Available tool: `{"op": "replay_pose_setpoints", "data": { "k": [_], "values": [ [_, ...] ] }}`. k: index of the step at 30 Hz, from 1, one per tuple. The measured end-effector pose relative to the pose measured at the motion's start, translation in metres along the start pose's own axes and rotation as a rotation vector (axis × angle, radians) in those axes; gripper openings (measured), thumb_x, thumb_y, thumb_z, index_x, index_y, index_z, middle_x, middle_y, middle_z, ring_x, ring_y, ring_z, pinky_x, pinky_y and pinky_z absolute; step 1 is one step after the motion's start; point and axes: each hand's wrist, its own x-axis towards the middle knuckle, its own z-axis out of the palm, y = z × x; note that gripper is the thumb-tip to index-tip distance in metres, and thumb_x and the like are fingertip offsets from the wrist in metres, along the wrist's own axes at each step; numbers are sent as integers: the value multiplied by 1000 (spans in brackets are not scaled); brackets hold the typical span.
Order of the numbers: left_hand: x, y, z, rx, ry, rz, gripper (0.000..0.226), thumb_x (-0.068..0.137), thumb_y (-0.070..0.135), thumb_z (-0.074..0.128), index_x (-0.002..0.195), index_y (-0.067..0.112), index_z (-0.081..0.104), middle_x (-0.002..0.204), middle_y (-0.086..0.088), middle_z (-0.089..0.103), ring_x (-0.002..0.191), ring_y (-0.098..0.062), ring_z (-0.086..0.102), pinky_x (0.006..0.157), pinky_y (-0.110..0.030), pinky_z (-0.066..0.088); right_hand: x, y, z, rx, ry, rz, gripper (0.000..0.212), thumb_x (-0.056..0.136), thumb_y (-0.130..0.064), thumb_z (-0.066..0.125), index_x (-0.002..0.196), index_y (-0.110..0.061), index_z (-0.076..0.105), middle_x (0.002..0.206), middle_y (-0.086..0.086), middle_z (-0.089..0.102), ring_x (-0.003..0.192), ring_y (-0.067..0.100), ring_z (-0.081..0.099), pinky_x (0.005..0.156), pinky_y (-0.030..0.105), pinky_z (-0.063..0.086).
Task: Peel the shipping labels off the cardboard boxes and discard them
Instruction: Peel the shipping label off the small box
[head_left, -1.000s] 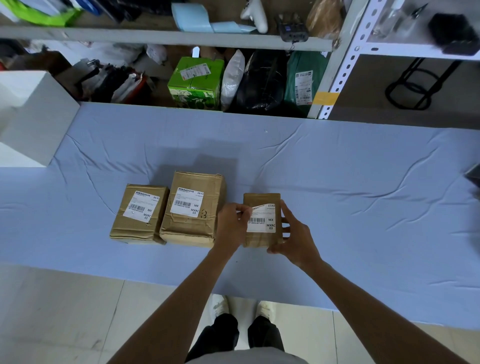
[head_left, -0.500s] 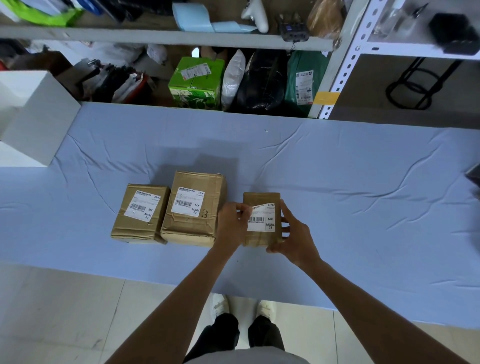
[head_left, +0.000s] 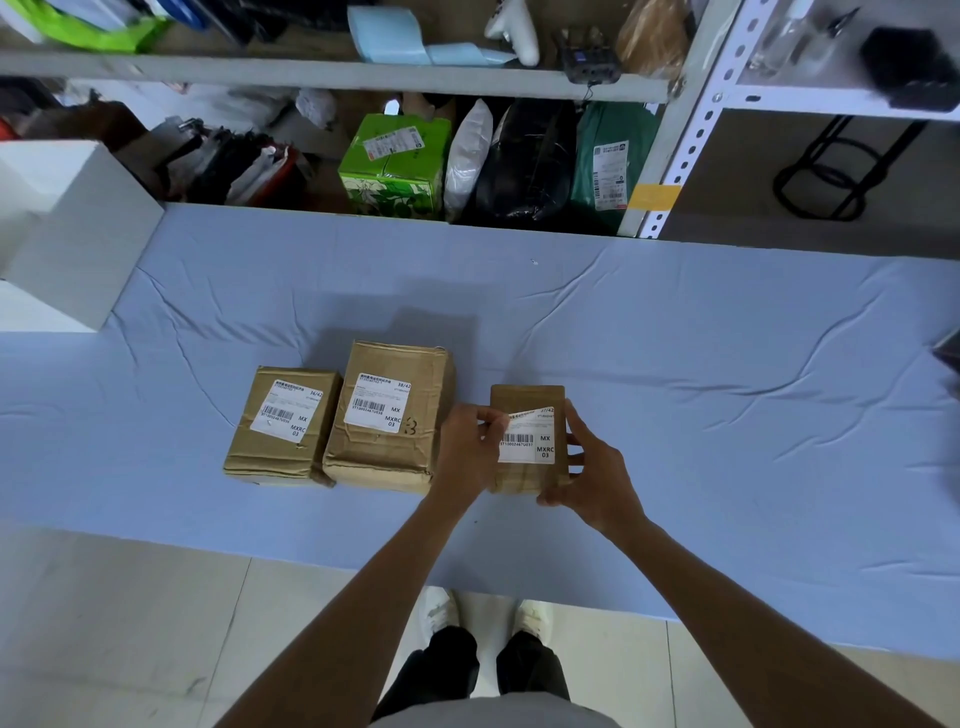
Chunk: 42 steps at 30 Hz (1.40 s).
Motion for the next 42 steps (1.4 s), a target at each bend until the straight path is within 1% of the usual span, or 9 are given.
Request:
{"op": "replay_pose_setpoints", "data": {
  "k": [4,8,12,15,23,25,28,34,42],
  "values": [
    [0,1,-1,7,8,14,11,90,14,59,79,13,58,88,-4,62,75,-9,55,52,-3,40,1,1,2,-8,-2,0,124,53,11,83,149,-31,18,104,-14,55,82,8,60,60,11,52],
    [2,-2,-1,9,5,12,9,90,14,59,85,7,63,87,-2,60,71,-5,53,53,2,38,1,2,3,-27,-3,3,124,54,8,84,150,-30,16,105,-12,55,84,10,59,61,10,52],
    [0,0,-2,-9,-29,45,14,90,13,59,76,14,58,80,2,60,67,-3,54,52,-5,42,3,2,3,-28,-1,14,125,54,6,85,151,-29,14,111,-4,57,87,13,61,62,14,54],
    [1,0,-2,-16,-33,45,16,90,13,59,74,16,56,76,5,57,68,-4,55,52,-5,42,3,2,4,-26,2,20,126,53,7,85,151,-28,15,109,-6,56,84,11,61,61,13,54],
    [8,-10,1,-17,-52,31,14,89,15,60,79,6,65,81,0,63,68,-4,56,54,-1,41,3,1,3,-19,8,21,123,53,10,84,150,-27,19,107,-4,57,80,9,61,57,11,51],
    [10,-16,3,-51,-73,-4,15,89,18,60,84,5,65,88,-4,67,73,-10,61,56,-6,44,3,1,3,-21,10,19,123,52,9,84,150,-27,19,107,-4,58,81,10,61,58,11,52],
    [13,-22,5,-83,-103,-31,14,88,20,60,81,9,65,89,-7,69,80,-19,66,64,-21,50,3,2,3,-27,9,21,124,51,8,85,151,-27,19,110,-3,59,83,13,63,61,12,53],
    [14,-25,5,-104,-126,-17,17,89,19,60,85,4,66,91,-9,69,81,-18,66,61,-17,47,4,2,4,-34,8,19,125,51,7,86,150,-26,19,111,-1,60,82,11,63,60,9,51],
    [17,-30,5,-144,-160,-20,16,88,20,60,81,7,66,88,-9,69,81,-22,66,67,-28,51,6,2,3,-46,-1,15,125,50,6,86,151,-27,19,108,-1,62,83,13,64,59,9,51]
  ]
}}
